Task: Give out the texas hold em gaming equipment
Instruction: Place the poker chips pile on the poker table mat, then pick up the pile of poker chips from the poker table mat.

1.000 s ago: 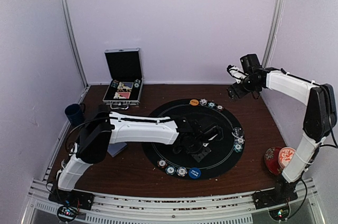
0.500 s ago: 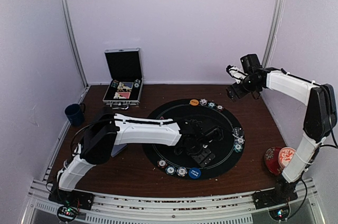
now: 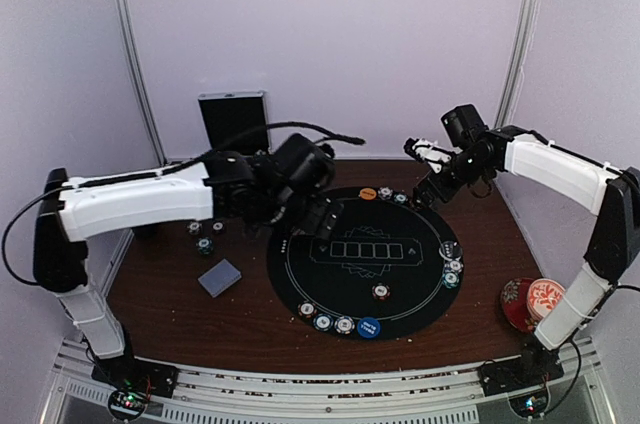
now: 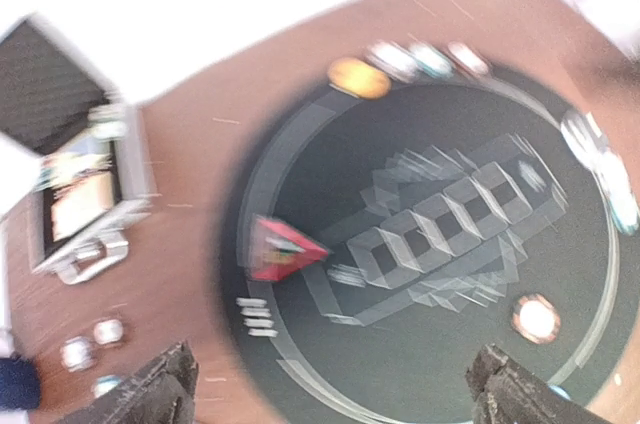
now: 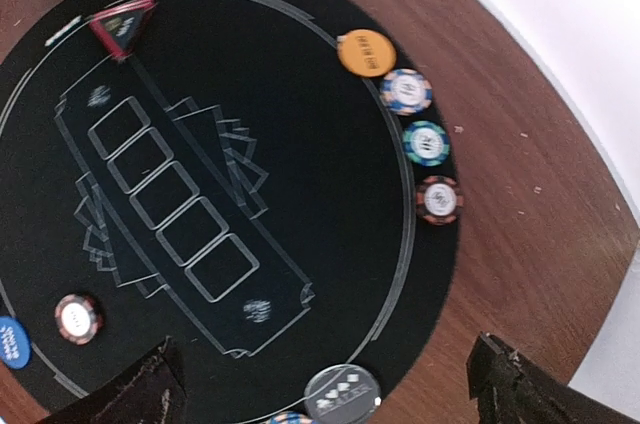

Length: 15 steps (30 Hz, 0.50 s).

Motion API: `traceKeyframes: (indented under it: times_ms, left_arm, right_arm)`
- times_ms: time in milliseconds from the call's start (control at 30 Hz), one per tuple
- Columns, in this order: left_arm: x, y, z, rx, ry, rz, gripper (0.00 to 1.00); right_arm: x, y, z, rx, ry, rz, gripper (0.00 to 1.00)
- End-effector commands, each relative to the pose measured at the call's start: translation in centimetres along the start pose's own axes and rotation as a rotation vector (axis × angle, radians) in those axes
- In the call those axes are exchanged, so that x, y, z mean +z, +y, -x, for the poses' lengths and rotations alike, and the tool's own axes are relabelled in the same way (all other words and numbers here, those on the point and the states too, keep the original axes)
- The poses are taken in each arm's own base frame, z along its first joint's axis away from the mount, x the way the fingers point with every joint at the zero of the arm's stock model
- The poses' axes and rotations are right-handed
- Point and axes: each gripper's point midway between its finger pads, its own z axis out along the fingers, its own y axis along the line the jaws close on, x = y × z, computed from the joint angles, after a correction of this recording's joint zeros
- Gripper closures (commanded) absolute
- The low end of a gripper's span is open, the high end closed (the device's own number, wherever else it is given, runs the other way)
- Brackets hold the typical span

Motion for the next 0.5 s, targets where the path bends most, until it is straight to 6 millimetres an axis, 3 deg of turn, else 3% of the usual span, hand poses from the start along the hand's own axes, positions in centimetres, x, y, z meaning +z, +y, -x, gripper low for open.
traceKeyframes:
  times_ms: [0, 100, 233, 467]
  left_arm:
    - [-4.3, 10.2, 2.9, -0.174, -0.16, 0.17, 0.02]
    - [-7.1, 15.3, 3.1, -0.201, -0.202, 0.273, 0.04]
    - [-8.3, 19.7, 1.7, -0.178, -0.212, 0.382, 0.02]
    - [-3.0, 22.4, -4.0, -0.184, -0.071, 0.388, 0.02]
  right_arm:
    - [-0.2, 6.6, -2.3, -0.169, 0.07, 0.136, 0.0]
    - [0.5, 9.9, -3.5, -0.253, 0.107, 0.178, 0.0]
    - [1.9, 12.7, -4.6, -0.304, 0.142, 0.222, 0.0]
    - [4.2, 17.1, -7.1, -0.445, 0.22, 0.259, 0.0]
